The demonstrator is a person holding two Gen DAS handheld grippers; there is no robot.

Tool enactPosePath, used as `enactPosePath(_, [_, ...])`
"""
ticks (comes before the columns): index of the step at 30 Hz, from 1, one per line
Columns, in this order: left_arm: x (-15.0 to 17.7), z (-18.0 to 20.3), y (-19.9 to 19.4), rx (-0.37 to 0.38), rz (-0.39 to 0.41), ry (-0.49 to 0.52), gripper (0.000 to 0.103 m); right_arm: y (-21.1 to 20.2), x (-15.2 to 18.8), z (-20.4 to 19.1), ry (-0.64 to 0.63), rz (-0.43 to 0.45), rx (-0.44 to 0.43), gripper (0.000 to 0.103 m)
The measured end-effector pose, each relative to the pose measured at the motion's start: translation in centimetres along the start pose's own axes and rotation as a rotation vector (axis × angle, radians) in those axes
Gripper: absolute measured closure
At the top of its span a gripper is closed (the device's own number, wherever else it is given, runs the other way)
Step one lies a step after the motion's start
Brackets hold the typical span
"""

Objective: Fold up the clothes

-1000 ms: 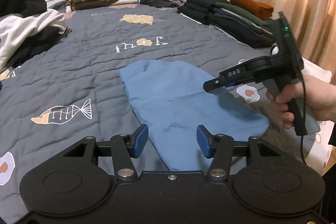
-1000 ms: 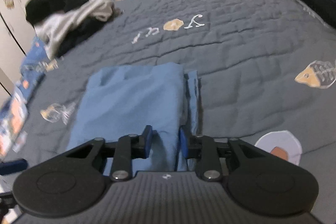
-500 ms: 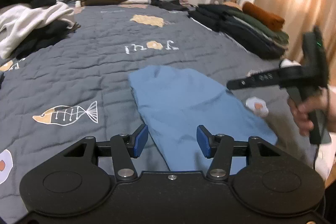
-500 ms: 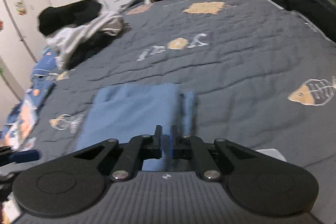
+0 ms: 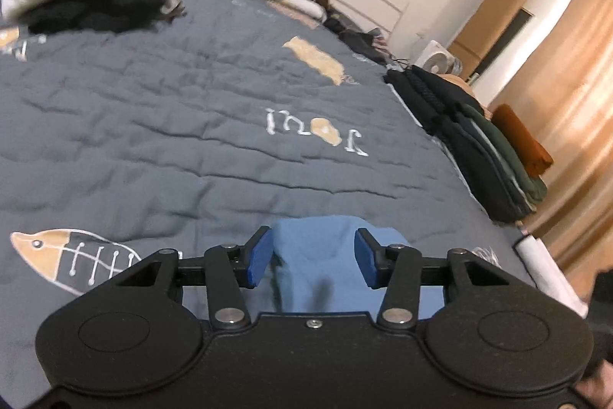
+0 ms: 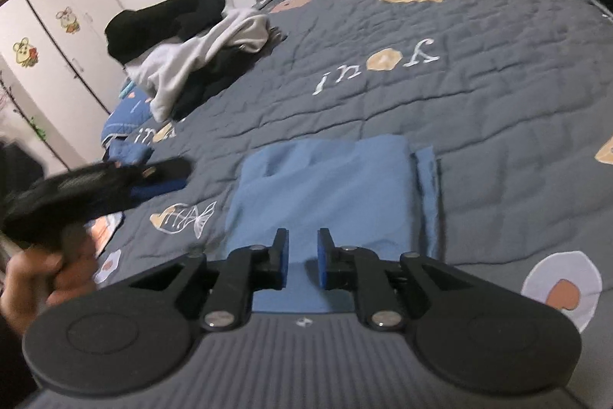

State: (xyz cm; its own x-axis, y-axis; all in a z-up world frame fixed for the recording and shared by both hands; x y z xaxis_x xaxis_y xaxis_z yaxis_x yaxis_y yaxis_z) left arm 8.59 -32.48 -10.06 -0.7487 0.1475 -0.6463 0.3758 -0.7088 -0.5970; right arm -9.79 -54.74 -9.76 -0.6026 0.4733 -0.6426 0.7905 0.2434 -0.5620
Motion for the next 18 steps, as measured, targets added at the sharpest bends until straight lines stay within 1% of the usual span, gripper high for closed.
enactPosePath(2, [-0.6,-0.7,1.3,0.006,-0.016,-0.024,0.062,0.2,0.2,-0.3,-0.003,-0.011,-0.013,0.088])
enactPosePath(5, [-1.5,-1.8,3.2,0.016,-0.04,-0.059,0.062,0.6,0.4,-0.6,-0.01,-0.029,-0.04,0.087])
enactPosePath(8, [-1.5,-2.0,4.2,0.052,-0.063,-0.084,0.063,0.9,0.6,-1.0,-0.012,-0.04,-0.061,0.085])
enactPosePath(9, [-1.5,-1.9,4.6,0.059,-0.068,-0.082,0.065,0.9,0.7,-1.2,-0.015,-0.04,-0.071,0.084])
enactPosePath(11, [-1.2,-2.2,5.1,0.061,-0.082,-0.087,0.067,1.0,0.8,-1.5,-0.027,-0.041,-0.094,0.083])
enactPosePath(14, [-0.9,-2.5,5.9,0.064,-0.103,-0.094,0.076,1.4,1.4,-2.3,-0.053,-0.051,-0.127,0.082])
enactPosePath(17, [-0.9,-3.1,6.4,0.081,-0.117,-0.127,0.077,2.4,1.9,-3.1,-0.085,-0.085,-0.147,0.081])
enactPosePath(18, [-0.9,-3.1,6.5,0.083,-0.117,-0.124,0.078,2.8,2.2,-3.3,-0.094,-0.102,-0.148,0.081])
Point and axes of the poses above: each gripper's, at about its wrist camera, not at the fingertips, and y roughly the way its jaws point, z to its right, x to its underside, the point moved 2 cm from there along y, roughly the way its jaws point, and after that the axes turned 6 degrees about -x, right-handed, at the moved point
